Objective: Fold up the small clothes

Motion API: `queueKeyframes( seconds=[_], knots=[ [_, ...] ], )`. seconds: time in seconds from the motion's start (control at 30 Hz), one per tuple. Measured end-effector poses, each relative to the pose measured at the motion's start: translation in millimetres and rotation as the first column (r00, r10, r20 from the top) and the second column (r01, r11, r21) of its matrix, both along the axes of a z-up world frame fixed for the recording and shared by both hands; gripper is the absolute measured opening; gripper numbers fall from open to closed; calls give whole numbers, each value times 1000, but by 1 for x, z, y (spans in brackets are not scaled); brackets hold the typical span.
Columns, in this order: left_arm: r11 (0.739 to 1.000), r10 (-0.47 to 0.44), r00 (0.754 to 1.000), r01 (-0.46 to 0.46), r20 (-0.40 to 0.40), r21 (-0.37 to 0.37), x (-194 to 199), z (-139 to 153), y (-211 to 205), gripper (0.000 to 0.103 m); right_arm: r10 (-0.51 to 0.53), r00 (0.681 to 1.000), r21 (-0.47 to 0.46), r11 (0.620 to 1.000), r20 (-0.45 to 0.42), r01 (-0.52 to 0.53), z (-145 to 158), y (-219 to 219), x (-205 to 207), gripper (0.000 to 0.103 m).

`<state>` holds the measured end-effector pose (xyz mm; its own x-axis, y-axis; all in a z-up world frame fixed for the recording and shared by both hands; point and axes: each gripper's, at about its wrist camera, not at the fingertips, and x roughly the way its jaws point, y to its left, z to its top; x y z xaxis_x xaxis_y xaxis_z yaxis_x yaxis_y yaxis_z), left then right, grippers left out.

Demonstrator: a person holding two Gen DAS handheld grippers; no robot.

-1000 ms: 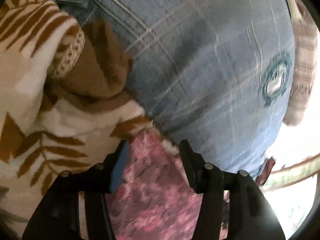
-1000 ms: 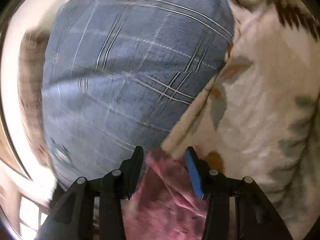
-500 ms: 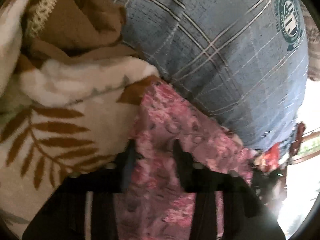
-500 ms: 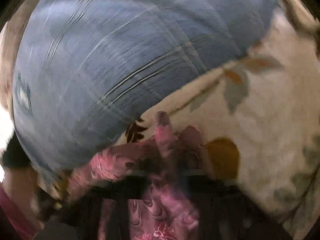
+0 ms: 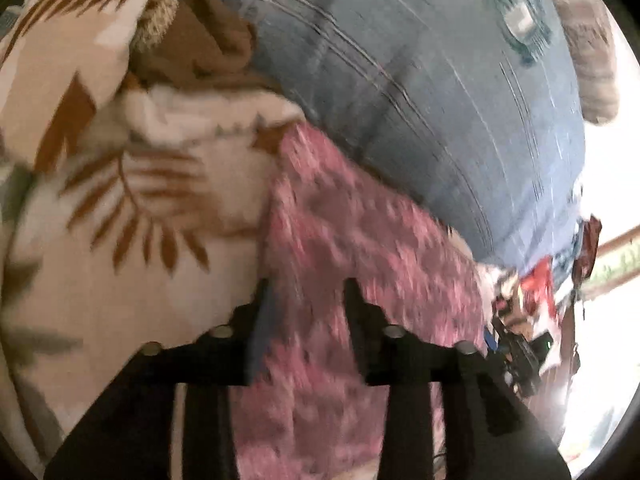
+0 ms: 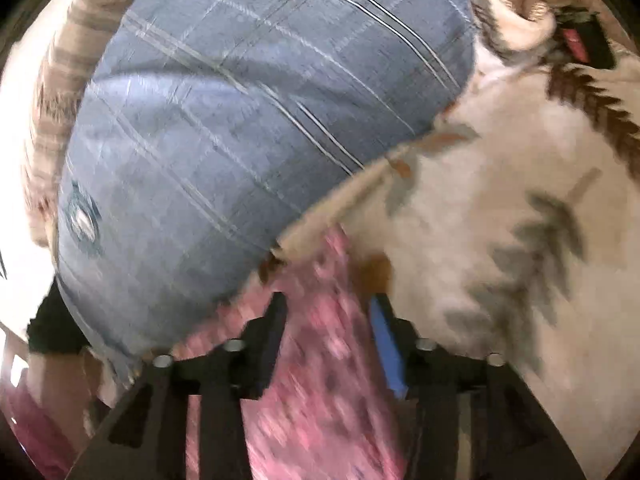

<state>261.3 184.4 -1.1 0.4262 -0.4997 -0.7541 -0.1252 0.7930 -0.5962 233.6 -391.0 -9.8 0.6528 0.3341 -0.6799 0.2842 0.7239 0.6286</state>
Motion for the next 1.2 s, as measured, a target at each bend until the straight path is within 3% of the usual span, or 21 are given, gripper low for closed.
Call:
queueKeyframes(
  seconds=[0.07,0.1,0.17,0.2,0.23,0.3,0.33,0.43,0.47,0.5,0.53,0.57,0.7,0.77,0.8,0.83,0.87,0.9,1.0,1.07,1.2],
  knots=[
    [998,-22,999,24,-24,55,-10,-11,-16,37,28,999,4,1000,-44,-28,-10,8,0,41],
    [995,-32,999,36,-44,90,-14,-15,-21,37,65,997,0,998,-40,-65,-11,11,-4,9],
    [985,-38,998,45,-44,164,-18,-15,-27,32,78,997,-104,992,22,-76,5,22,-14,8],
    [981,-35,998,44,-47,187,-19,-14,-28,30,67,997,-114,992,40,-62,8,23,-16,8],
    [980,-24,998,36,-65,196,-21,-14,-24,31,52,999,-127,991,12,-50,5,22,-17,8],
    [993,2,996,9,-91,117,-28,-7,-8,30,48,996,-153,987,-71,-58,-3,22,-14,9],
    [997,10,997,-4,-74,76,-35,-1,2,30,49,996,-164,985,-71,-61,1,22,-20,13],
    [998,28,1000,-27,-10,58,-58,17,17,33,56,998,-173,983,4,-54,25,23,-45,18],
    [999,28,1000,-28,7,38,-69,20,22,41,55,998,-168,985,23,-50,30,22,-57,22],
    [1000,26,1000,-27,15,14,-77,21,24,51,43,998,-161,986,42,-36,33,20,-69,32],
    [1000,21,1000,-20,20,-13,-84,18,20,55,25,998,-152,988,56,-16,34,18,-82,44],
    [999,11,1000,-10,22,-35,-91,12,16,58,3,998,-147,989,60,6,31,16,-90,48],
    [999,-7,998,5,-56,-38,-94,-22,-14,58,-82,996,-34,996,29,83,5,4,-122,49],
    [999,30,999,-31,-34,-39,-95,-23,-14,57,-82,995,-14,996,60,83,1,8,-125,49],
    [999,40,999,-40,-27,-26,-94,-19,-17,51,-54,996,-30,998,76,56,4,13,-122,37],
    [999,50,998,-51,-24,-18,-93,-16,-17,41,-20,997,-27,999,78,22,6,17,-118,10],
    [998,56,998,-56,-21,-22,-93,-13,-17,22,3,997,-31,1000,78,-1,9,20,-113,8],
    [998,55,998,-55,-20,-29,-94,-12,-15,14,1,995,-43,999,95,4,15,21,-112,7],
    [996,84,996,-84,-23,-19,-100,-13,-8,13,-33,974,-10,999,222,36,37,18,-121,6],
    [995,97,994,-97,-52,11,-102,-24,-4,13,-75,964,-1,997,254,78,43,12,-127,4],
    [991,118,991,-122,-67,-61,-108,-35,10,13,-97,987,-25,995,126,101,11,2,-127,4]
  ],
)
